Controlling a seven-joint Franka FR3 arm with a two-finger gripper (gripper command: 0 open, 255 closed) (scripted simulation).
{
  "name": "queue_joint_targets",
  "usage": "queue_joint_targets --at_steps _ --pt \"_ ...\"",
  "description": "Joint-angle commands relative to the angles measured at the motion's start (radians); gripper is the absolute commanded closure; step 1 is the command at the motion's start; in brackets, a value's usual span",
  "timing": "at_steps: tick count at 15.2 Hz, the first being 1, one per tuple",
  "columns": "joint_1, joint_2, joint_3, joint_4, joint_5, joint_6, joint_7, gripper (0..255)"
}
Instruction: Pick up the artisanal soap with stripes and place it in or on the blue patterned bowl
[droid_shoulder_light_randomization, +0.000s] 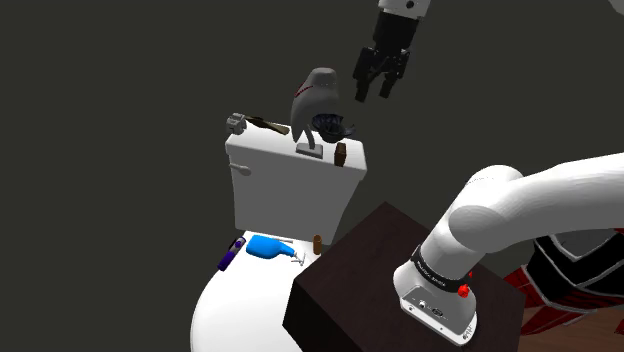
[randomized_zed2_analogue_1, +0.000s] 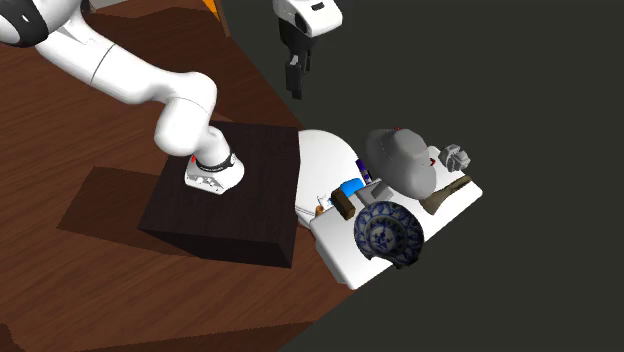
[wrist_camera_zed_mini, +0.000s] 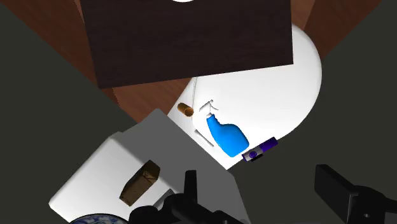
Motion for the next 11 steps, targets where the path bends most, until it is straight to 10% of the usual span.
queue_joint_targets --at_steps 1,11 --pt "0.000 0.000 0.000 0.000 0.000 0.000 0.000 0" --pt "-0.123 0.216 0.003 -0.106 -0.024 0.314 0.197 0"
